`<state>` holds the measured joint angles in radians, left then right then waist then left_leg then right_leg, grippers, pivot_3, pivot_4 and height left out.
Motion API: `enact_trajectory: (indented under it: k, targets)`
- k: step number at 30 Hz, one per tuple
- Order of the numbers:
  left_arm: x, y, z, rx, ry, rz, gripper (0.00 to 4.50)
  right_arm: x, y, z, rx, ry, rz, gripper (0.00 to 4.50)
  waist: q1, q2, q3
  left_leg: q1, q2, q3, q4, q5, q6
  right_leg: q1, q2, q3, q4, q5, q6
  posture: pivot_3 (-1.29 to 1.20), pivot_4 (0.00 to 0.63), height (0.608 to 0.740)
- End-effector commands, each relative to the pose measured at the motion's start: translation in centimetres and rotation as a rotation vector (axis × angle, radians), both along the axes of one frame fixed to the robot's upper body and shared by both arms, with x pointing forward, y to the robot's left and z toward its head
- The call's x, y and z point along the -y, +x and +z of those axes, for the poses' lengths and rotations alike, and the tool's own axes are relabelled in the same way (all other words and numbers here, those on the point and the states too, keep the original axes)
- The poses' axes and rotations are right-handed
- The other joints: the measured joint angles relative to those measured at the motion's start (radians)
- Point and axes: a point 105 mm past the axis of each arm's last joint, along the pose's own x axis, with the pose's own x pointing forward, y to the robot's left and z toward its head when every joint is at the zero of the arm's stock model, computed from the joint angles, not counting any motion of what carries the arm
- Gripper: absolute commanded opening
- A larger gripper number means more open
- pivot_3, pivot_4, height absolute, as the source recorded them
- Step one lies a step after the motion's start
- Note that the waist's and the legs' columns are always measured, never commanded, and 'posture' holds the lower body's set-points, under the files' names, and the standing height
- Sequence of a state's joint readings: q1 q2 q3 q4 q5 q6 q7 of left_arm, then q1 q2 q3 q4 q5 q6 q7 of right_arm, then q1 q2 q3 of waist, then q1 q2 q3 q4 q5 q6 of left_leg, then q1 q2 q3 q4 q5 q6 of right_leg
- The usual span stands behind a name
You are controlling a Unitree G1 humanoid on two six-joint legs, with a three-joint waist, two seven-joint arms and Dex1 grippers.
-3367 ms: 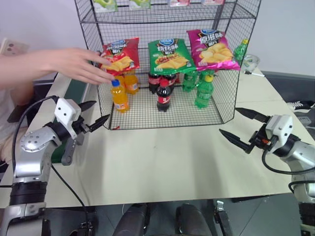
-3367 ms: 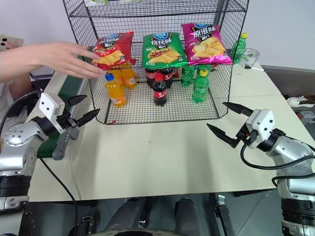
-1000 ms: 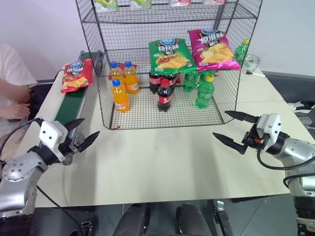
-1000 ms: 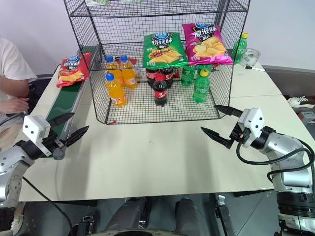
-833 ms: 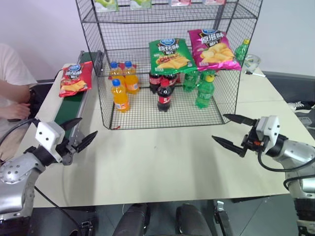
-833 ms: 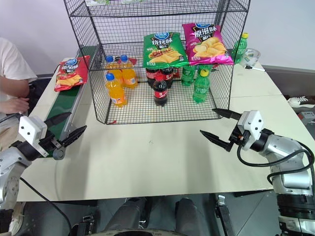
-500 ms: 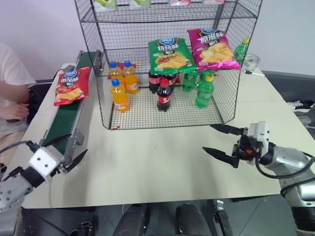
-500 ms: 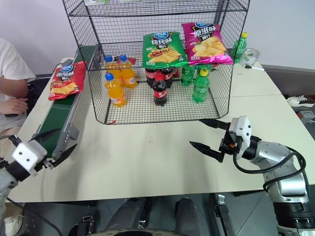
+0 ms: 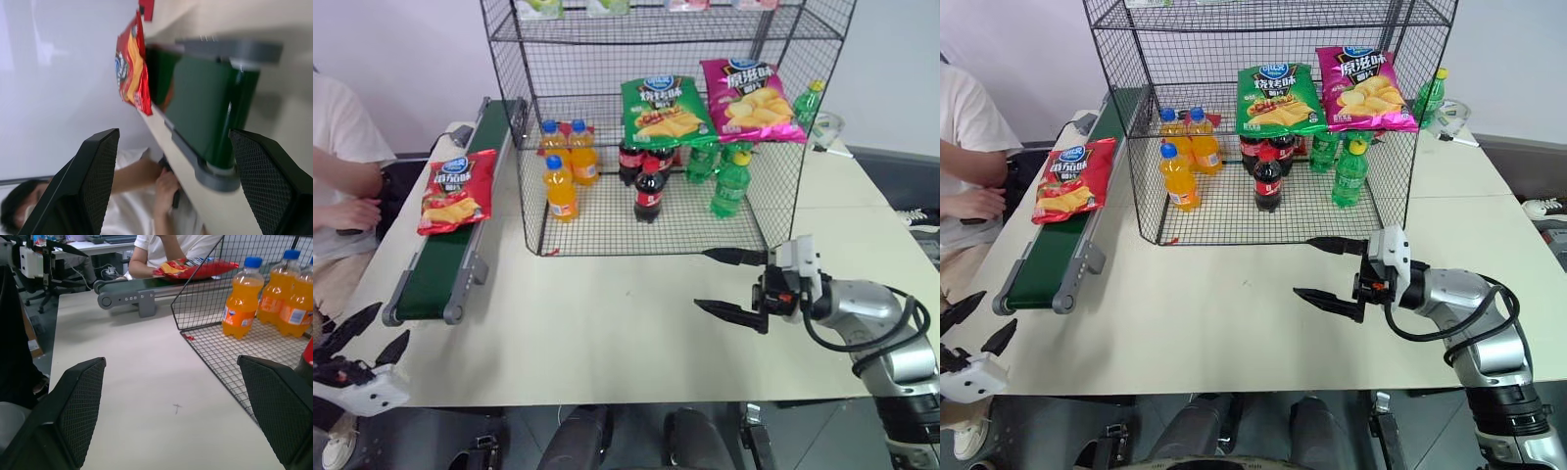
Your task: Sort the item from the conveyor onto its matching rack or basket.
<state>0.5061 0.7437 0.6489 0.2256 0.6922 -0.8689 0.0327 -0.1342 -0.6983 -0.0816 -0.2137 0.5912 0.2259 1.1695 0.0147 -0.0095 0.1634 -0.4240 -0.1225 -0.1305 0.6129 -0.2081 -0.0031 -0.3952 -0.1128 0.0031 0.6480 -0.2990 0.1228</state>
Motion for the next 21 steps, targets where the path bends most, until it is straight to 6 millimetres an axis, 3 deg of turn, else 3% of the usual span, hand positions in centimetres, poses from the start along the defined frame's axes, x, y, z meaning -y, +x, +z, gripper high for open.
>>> enact_trajectory:
  k: [1,21]
  targets:
    - [-0.6,0.0,0.5,0.036,-0.004,0.021,3.73,-0.3,-0.6,0.5,0.019,-0.018,0.037,4.50,-0.001,0.000,0.000,0.000,0.000,0.000,0.000,0.000,0.000,0.000,0.000,0.000,0.000,0.000,0.000,0.00,0.150,0.740]
    - [-0.1,1.8,-0.3,0.046,-0.010,0.005,3.73,-0.2,-0.2,0.5,0.039,-0.027,0.006,4.50,-0.002,0.000,0.000,0.000,0.000,0.000,0.001,0.000,0.000,0.000,0.000,-0.001,0.002,0.001,0.001,0.00,0.150,0.740]
